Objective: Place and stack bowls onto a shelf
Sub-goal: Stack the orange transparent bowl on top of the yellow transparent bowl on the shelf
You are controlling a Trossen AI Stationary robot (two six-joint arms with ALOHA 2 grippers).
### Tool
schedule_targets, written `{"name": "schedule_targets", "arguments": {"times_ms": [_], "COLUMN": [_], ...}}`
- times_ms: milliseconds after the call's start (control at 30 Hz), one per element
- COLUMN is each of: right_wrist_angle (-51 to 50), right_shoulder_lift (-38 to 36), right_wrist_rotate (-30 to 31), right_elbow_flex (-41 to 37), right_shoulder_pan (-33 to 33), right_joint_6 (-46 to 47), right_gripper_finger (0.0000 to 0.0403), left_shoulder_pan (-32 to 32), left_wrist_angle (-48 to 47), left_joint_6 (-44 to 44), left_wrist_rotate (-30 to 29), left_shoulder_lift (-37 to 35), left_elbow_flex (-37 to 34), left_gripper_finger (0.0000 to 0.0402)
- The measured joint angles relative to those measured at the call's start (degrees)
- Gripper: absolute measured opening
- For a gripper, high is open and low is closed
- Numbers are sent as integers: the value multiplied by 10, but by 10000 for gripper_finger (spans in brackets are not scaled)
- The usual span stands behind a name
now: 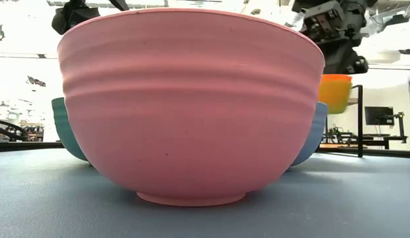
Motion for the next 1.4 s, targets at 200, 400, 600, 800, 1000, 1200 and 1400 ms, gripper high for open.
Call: {"name": "schedule_targets", "arguments": {"times_ms": [200,400,600,800,1000,1200,1400], "right_wrist_angle": [23,-12,-62,-130,-84,-56,-30], "right_shoulder_lift": [-7,-10,-11,-9,-9,20,84], "right_wrist_rotate": [14,-2,112,152,166,176,174], "right_elbow_flex": [1,0,9,10,9,9,9], "right_shoulder_pan": [5,-11,-8,-9,54,63,57], "right_joint_6": [-16,10,14,-24,-212,-304,-386], "right_gripper_finger": [16,16,39,138,176,153,139], "left_shoulder_pan": [0,1,5,11,11,11,11], "left_wrist_angle": [0,0,-6,-11,-14,-13,-13], "left_joint_6": [0,4,4,2,5,12,15], "left_wrist_rotate": [-1,-2,-2,-2,-2,-3,-3], "left_shoulder_lift": [0,0,0,0,0,0,0], "left_elbow_flex": [0,0,0,0,0,0,0], "left_gripper_finger": [209,209,209,209,209,209,209]}}
